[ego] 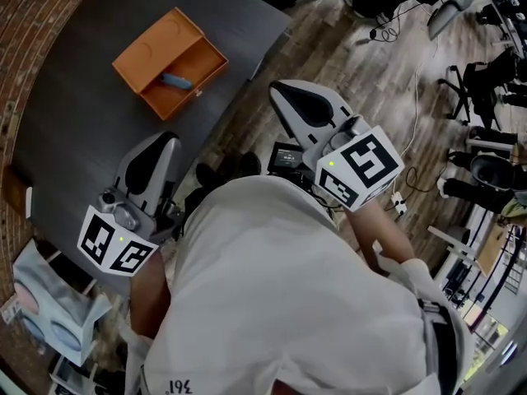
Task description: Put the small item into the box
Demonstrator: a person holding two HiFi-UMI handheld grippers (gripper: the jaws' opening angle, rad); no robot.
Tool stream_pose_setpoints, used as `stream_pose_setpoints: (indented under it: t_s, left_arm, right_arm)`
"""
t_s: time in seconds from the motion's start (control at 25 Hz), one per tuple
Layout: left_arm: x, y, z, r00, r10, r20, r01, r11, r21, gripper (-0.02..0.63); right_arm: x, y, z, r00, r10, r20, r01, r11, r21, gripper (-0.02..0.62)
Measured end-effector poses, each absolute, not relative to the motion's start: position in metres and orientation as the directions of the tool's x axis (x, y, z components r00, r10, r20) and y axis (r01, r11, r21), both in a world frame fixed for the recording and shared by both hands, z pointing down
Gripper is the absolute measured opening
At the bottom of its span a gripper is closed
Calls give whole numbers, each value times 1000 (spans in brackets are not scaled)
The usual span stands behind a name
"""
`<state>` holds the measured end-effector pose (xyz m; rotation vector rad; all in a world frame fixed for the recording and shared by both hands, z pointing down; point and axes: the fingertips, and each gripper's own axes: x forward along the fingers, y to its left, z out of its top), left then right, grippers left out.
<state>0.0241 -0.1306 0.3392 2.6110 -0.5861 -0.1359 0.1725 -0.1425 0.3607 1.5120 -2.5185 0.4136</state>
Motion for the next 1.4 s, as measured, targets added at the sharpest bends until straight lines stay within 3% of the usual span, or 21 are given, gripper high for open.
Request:
stream_pose_setpoints:
  t_s: [1.4]
  left_arm:
    - [5, -127, 349, 927, -376, 11, -330, -799, 503, 21]
  right_arm:
    - [142, -146, 374, -485, -810, 330, -875, 448, -186, 12]
